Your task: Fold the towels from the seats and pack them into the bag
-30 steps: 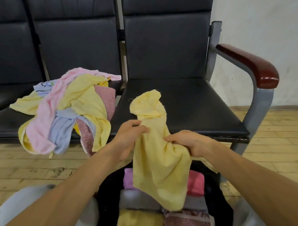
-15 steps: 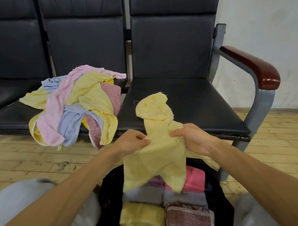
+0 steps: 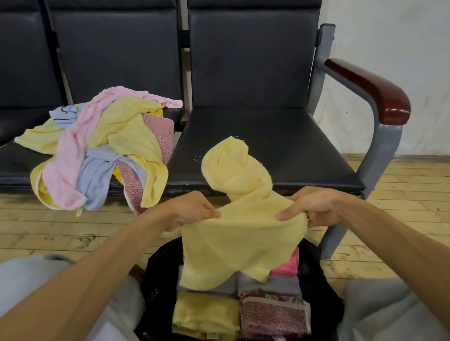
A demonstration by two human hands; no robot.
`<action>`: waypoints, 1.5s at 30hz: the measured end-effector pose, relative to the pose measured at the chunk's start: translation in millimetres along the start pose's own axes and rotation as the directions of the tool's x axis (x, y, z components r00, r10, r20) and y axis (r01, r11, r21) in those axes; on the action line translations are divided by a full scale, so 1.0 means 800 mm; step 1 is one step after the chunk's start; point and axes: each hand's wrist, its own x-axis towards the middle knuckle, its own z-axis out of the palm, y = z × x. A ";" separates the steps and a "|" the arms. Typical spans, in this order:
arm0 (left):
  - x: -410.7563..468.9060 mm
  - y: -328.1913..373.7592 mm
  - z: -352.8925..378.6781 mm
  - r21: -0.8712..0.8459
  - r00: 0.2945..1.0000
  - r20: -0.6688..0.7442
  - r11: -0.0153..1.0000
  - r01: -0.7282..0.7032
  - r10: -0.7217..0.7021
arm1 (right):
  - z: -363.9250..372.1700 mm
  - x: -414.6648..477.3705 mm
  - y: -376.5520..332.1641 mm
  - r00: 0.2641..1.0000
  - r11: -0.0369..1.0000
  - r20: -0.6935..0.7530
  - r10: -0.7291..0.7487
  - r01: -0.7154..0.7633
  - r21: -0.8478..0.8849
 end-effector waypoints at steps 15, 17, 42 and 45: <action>-0.007 0.005 -0.033 -0.778 0.950 -0.311 0.573 -0.258 0.006 | -0.029 -0.024 0.000 0.958 0.971 -0.161 -0.238 0.232 -0.058; -0.011 0.005 -0.036 -0.777 0.947 -0.321 0.572 -0.263 -0.002 | -0.029 -0.023 0.003 0.975 0.979 -0.108 -0.195 0.186 -0.088; -0.043 -0.020 -0.086 -0.643 0.748 -0.652 0.616 -0.456 -0.126 | -0.026 -0.031 -0.027 0.784 0.740 -0.508 -0.356 0.569 0.359; -0.045 -0.017 -0.083 -0.655 0.775 -0.621 0.619 -0.433 -0.116 | -0.022 -0.037 -0.030 0.774 0.829 -0.506 -0.381 0.528 0.183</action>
